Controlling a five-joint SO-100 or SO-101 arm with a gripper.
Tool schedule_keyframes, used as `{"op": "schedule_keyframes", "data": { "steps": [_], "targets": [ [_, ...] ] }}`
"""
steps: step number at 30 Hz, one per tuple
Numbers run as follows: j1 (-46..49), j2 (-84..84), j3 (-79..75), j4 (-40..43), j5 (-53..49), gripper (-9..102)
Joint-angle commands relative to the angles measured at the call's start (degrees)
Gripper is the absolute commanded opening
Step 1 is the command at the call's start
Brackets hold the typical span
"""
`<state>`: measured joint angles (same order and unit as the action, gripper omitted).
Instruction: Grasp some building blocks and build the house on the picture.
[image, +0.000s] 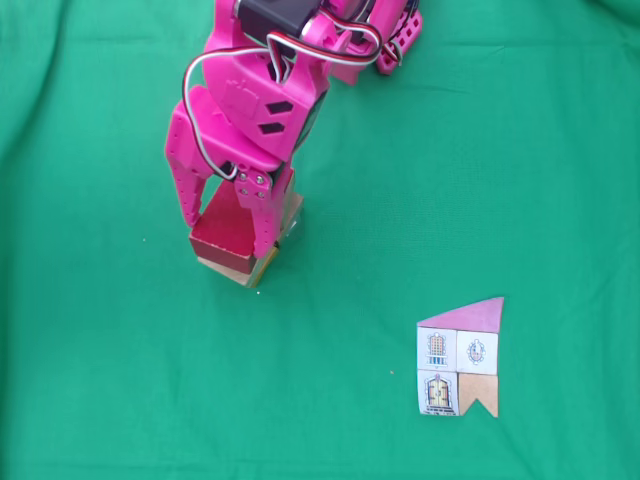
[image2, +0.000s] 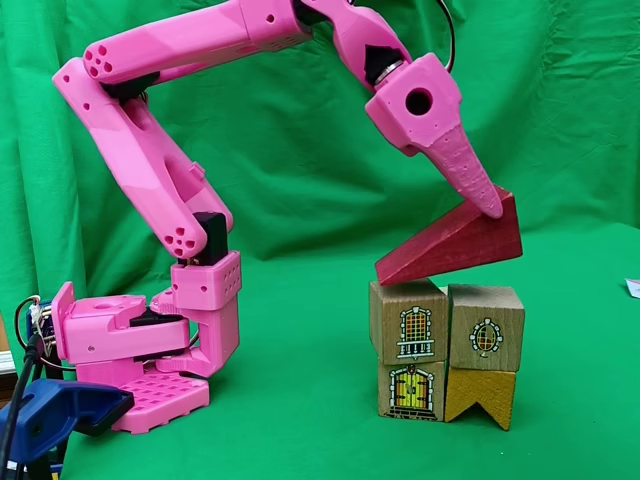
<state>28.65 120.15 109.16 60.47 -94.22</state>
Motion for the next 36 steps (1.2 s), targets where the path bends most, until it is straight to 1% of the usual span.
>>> {"op": "schedule_keyframes", "data": {
  "steps": [1,36],
  "targets": [
    [0.4,0.0,-2.7,-0.1,0.4,20],
    [0.3,-2.4,-2.8,-0.6,0.3,20]
  ]
}}
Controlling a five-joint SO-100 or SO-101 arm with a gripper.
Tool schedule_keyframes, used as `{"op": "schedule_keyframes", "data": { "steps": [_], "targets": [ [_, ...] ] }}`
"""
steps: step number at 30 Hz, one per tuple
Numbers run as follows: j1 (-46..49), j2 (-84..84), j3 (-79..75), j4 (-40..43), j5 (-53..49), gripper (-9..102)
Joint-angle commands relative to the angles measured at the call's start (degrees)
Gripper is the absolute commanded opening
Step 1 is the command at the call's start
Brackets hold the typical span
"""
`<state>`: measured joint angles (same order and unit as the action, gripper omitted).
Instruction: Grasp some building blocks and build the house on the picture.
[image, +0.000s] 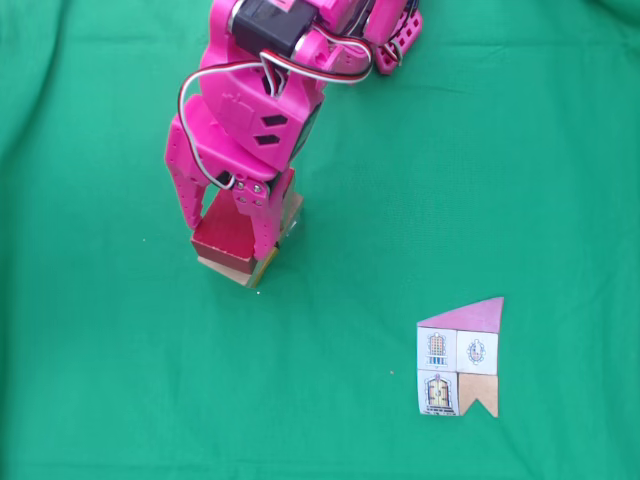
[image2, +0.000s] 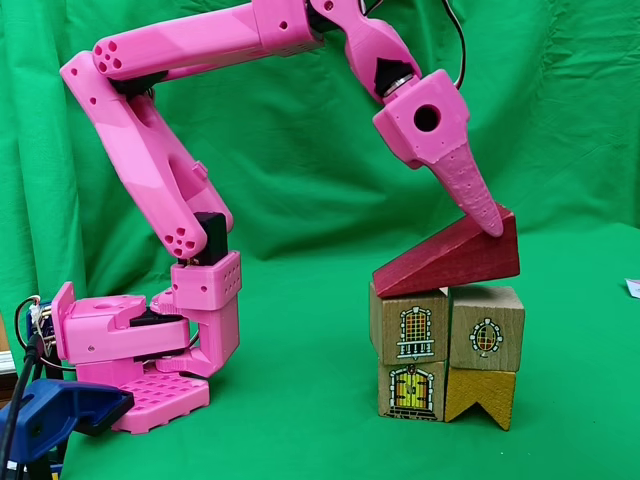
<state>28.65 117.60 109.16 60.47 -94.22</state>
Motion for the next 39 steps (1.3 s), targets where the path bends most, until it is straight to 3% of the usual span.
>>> {"op": "schedule_keyframes", "data": {
  "steps": [1,10,39],
  "targets": [
    [0.3,0.2,-2.8,-0.6,0.3,21],
    [0.3,0.2,-2.8,-0.2,0.3,32],
    [0.1,11.3,-0.7,0.5,0.3,31]
  ]
}}
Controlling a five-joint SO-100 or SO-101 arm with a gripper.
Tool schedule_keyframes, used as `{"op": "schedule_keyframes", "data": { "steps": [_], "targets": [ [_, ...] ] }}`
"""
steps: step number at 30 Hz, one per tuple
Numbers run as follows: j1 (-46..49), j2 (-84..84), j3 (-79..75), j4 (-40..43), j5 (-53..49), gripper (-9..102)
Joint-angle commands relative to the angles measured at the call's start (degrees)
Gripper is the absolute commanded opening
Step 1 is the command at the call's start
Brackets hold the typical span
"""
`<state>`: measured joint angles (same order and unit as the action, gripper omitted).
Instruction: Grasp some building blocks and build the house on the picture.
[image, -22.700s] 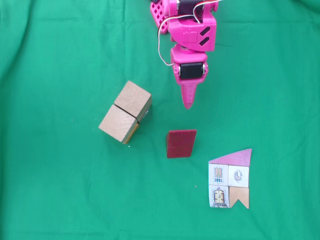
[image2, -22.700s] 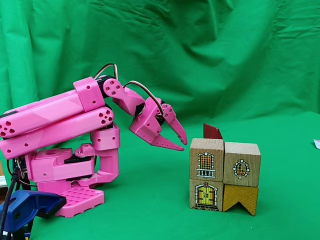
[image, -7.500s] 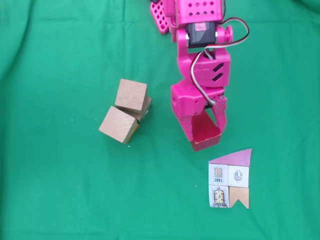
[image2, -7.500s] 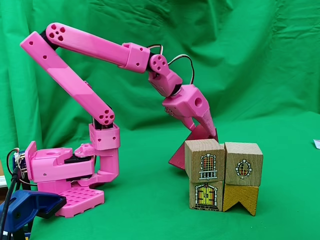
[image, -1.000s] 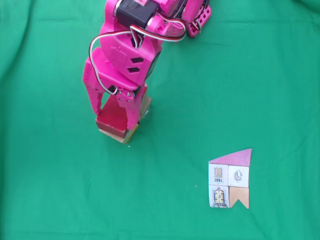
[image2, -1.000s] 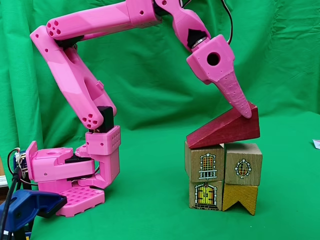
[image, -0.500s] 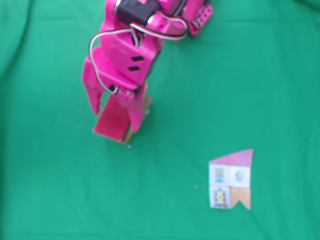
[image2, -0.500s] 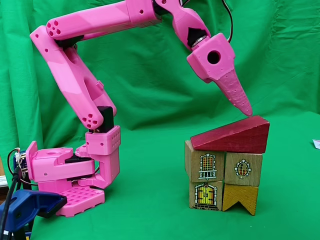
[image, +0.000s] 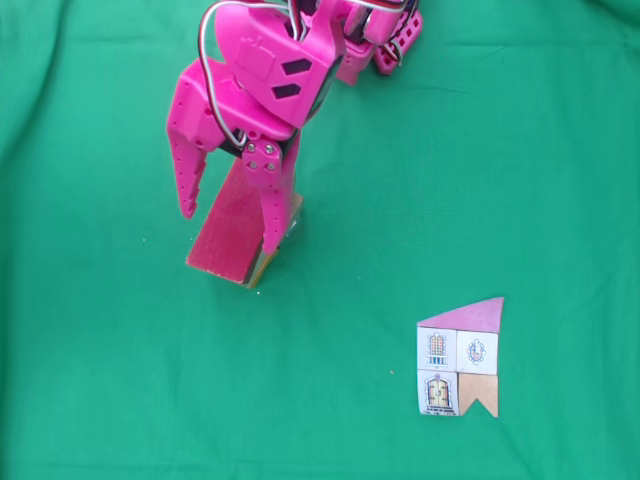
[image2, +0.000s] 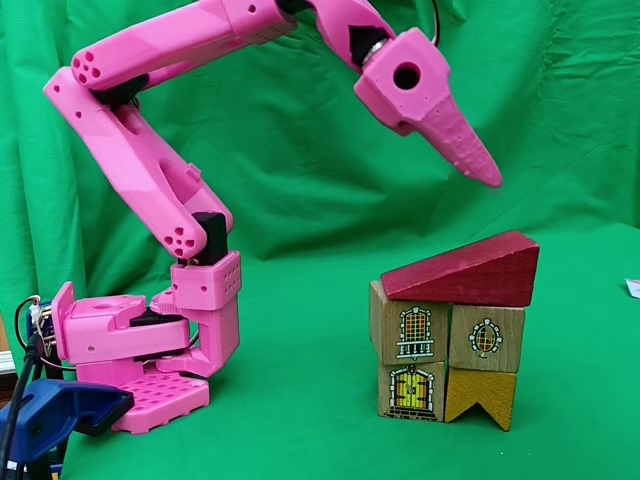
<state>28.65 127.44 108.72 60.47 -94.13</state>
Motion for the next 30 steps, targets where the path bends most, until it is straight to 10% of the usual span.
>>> {"op": "schedule_keyframes", "data": {
  "steps": [1,30],
  "targets": [
    [0.1,2.2,-0.3,0.8,0.2,31],
    [-0.8,23.7,12.3,11.2,0.1,31]
  ]
}}
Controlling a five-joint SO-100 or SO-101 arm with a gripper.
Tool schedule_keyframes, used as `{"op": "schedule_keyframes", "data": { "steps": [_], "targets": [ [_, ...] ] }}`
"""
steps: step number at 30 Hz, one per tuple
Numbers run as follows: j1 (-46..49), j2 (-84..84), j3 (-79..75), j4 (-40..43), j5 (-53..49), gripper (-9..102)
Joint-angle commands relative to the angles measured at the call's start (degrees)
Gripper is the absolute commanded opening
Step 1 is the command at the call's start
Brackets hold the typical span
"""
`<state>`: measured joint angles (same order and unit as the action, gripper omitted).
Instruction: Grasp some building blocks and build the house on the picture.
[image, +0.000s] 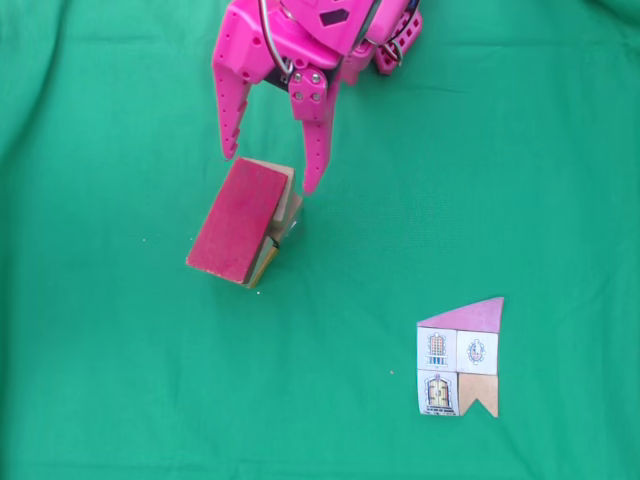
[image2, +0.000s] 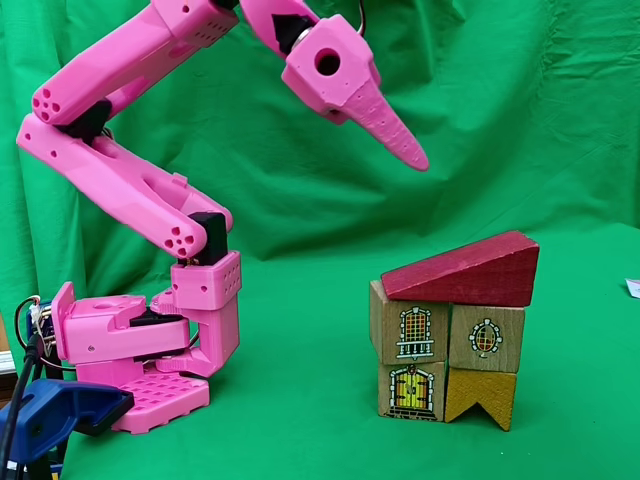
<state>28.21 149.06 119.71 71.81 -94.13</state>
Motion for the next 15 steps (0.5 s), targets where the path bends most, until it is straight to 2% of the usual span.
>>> {"op": "schedule_keyframes", "data": {
  "steps": [1,7,15],
  "targets": [
    [-0.5,3.1,2.5,-0.2,0.1,31],
    [-5.4,9.1,10.0,-0.6,0.2,31],
    [-5.8,12.9,14.2,-0.6,0.2,31]
  ]
}}
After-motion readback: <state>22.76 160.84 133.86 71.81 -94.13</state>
